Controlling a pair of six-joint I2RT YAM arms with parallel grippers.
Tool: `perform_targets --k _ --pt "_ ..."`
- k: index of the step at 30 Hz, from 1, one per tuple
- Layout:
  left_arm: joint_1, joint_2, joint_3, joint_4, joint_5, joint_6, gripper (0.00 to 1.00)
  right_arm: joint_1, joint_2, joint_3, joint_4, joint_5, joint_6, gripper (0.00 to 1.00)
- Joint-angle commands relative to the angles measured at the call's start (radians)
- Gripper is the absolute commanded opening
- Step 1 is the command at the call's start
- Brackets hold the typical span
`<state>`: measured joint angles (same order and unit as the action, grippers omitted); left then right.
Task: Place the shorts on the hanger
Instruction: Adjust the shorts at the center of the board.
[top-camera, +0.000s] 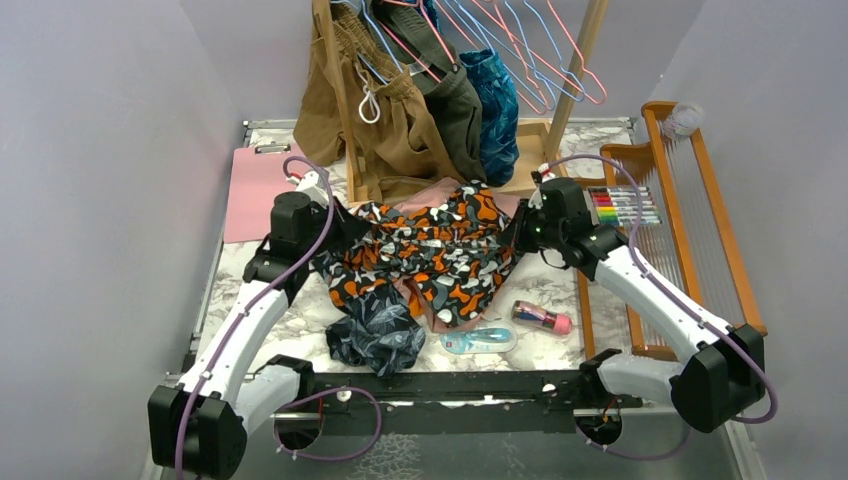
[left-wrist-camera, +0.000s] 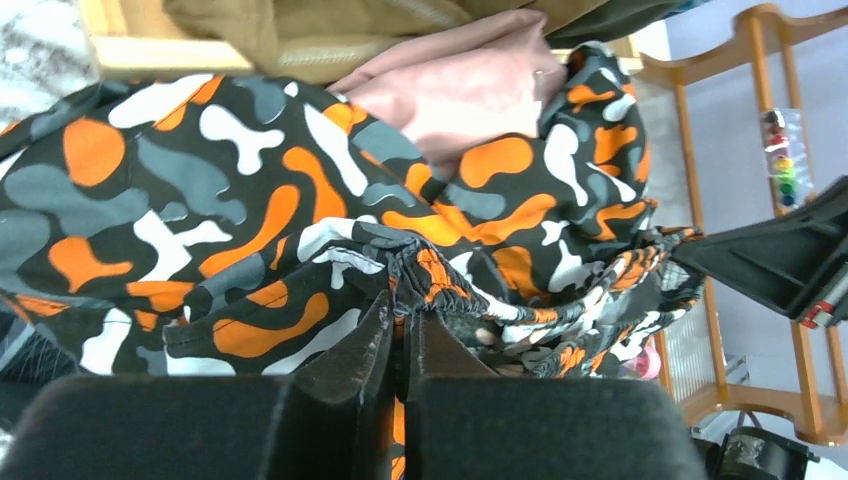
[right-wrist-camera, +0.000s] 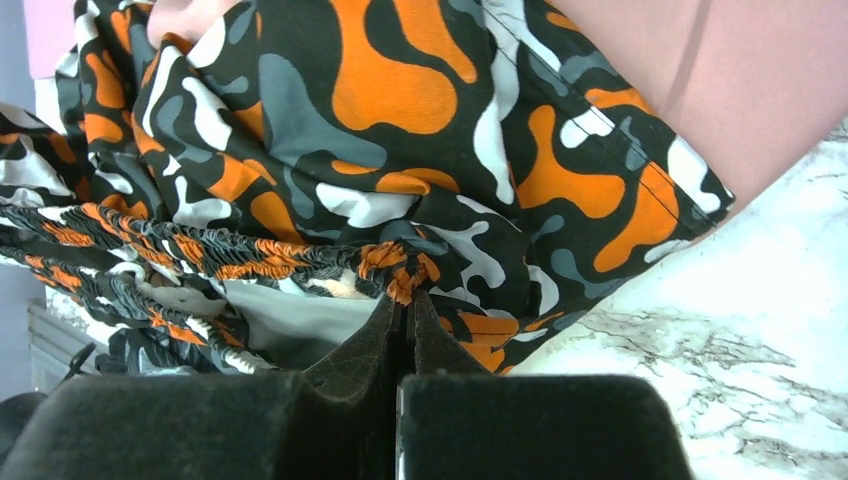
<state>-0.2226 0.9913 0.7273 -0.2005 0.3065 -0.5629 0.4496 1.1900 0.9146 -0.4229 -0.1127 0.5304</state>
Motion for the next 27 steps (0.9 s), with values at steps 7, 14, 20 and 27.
perform_targets --k 7,14,20,27 --pt "0.005 -0.052 -0.084 0.027 0.115 0.024 0.38 0.006 -0.041 -0.082 0.037 -0.147 -0.064 0.31" --pt "0.005 -0.060 -0.051 -0.005 0.116 0.044 0.59 0.006 -0.058 -0.044 -0.012 -0.162 -0.106 0.54" --pt "0.005 -0.041 -0.019 -0.005 0.116 0.056 0.69 0.006 -0.035 -0.005 -0.022 -0.169 -0.149 0.57" --pt "0.003 -0.004 0.001 0.000 0.118 0.064 0.67 0.032 0.022 0.014 -0.030 -0.147 -0.167 0.51"
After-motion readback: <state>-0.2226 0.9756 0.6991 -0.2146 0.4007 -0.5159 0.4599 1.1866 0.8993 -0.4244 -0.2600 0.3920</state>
